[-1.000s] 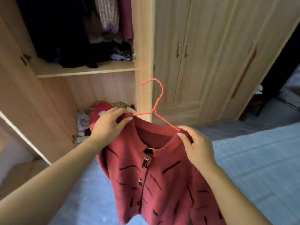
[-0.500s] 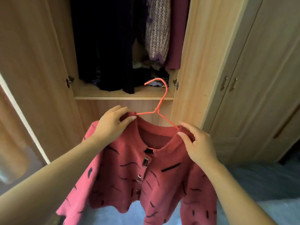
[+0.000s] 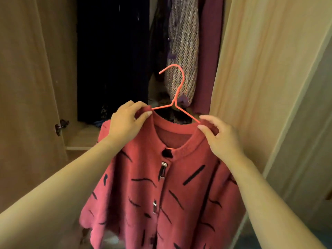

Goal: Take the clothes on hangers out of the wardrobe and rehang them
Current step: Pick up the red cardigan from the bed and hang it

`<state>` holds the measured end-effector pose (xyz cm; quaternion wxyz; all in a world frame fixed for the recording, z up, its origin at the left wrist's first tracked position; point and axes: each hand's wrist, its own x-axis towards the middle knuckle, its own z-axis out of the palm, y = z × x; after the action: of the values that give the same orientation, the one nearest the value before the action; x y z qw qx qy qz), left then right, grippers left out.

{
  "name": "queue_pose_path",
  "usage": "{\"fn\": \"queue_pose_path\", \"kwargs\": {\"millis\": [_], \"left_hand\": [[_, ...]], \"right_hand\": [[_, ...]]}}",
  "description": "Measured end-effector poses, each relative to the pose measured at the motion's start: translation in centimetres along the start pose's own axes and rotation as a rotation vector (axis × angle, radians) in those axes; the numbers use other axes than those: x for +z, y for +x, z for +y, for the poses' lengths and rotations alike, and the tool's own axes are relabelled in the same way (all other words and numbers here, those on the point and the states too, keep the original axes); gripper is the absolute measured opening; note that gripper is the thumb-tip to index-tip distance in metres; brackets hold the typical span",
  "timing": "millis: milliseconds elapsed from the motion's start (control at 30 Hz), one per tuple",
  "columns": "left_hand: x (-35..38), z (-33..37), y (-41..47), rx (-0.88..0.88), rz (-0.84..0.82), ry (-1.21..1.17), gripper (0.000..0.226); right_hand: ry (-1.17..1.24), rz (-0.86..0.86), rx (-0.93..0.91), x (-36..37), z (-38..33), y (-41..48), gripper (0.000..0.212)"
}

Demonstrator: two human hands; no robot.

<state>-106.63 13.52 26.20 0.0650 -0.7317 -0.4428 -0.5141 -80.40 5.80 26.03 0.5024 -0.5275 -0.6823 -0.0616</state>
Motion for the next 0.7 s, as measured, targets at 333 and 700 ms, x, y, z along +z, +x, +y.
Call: {"fn": "queue_pose_path", "kwargs": {"millis": [333,700], "left_hand": [[10.3,-4.4,14.7,0.045,-0.04,-0.102,0.032],[15.3,-8.2,29.2,0.159,-0.108,-0.059,0.041]], "right_hand": [[-0.055,0.124,-0.044,5.0,8.8,14.7,0.018],[-0.306,0.463,-0.103,7.0,10.6,25.7,0.015]]}}
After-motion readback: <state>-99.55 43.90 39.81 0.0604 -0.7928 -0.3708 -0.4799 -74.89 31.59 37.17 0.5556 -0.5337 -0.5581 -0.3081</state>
